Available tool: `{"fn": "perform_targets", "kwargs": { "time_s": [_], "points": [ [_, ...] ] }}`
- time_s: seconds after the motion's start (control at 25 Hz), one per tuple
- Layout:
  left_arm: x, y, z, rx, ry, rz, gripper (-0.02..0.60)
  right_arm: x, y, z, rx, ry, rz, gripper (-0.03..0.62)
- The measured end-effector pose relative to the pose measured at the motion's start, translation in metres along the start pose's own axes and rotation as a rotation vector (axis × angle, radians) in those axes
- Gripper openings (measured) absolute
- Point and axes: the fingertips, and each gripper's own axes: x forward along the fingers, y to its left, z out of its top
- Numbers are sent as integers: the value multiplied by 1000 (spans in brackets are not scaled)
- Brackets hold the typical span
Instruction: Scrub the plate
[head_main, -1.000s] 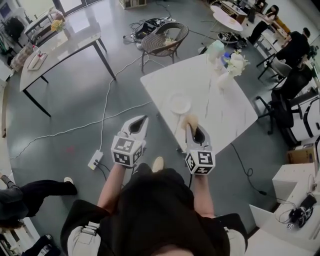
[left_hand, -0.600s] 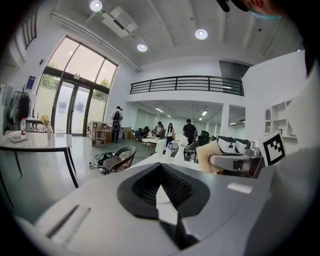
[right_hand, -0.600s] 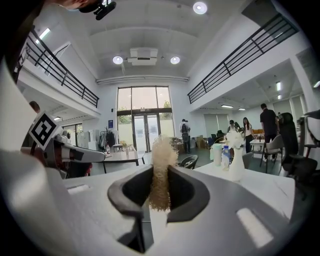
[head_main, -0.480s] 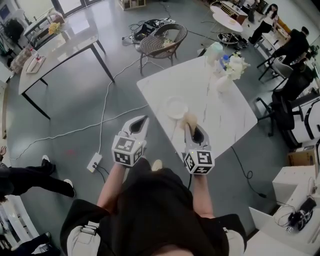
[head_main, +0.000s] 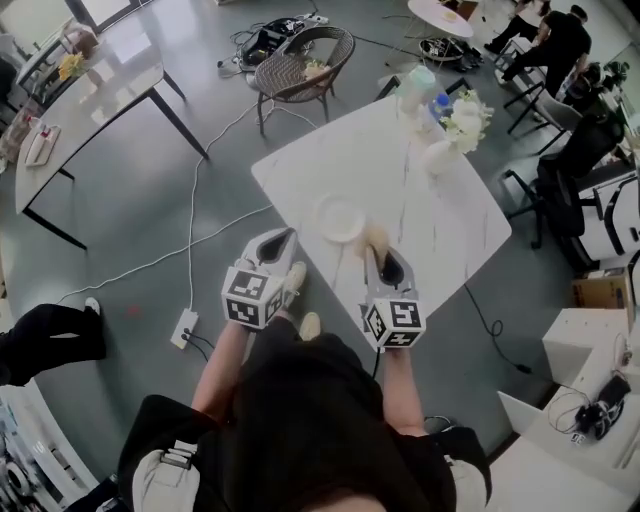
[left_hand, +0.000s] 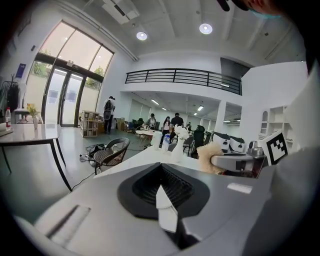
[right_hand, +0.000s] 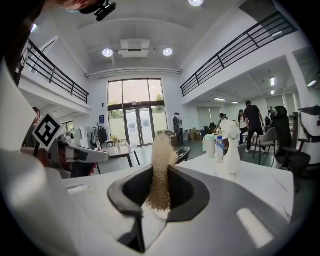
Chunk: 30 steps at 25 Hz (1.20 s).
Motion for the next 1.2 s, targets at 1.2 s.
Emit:
{"fn": "perform_targets", "kwargs": {
  "time_s": [1.2],
  "points": [
    [177,52,-111,-131,416,-172,6,127,-64,-98,149,257,-125,74]
  ]
}}
